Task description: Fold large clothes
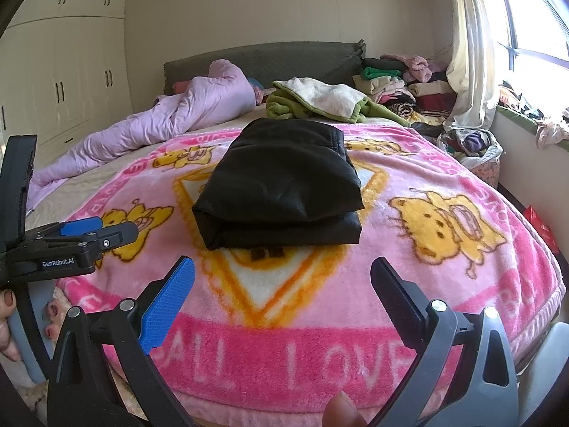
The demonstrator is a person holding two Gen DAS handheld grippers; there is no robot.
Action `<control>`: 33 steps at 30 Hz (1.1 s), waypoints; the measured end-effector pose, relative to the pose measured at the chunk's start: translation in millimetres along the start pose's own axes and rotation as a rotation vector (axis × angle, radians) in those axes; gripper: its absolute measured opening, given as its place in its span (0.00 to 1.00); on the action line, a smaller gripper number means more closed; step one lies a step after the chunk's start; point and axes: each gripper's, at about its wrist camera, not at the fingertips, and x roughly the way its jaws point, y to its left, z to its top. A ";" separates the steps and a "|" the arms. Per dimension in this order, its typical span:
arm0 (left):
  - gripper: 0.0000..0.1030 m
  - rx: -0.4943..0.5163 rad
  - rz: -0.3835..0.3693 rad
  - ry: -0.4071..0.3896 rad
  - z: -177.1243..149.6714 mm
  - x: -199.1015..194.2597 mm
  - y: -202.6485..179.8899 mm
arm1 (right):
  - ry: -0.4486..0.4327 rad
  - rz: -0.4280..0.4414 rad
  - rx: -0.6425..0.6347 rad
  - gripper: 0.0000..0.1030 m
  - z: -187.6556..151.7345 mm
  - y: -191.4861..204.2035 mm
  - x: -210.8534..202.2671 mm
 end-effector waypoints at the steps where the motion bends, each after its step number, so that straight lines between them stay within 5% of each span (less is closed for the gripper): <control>1: 0.91 0.000 0.002 0.000 -0.4 -0.3 -0.1 | 0.001 0.000 -0.002 0.96 -0.3 0.2 0.3; 22: 0.91 0.001 0.001 0.003 -1.1 0.0 0.4 | 0.011 0.012 0.002 0.96 -1.9 -0.7 1.2; 33: 0.91 -0.004 0.072 0.016 -1.8 3.4 9.4 | 0.008 -0.029 0.068 0.96 -5.1 -23.7 -3.8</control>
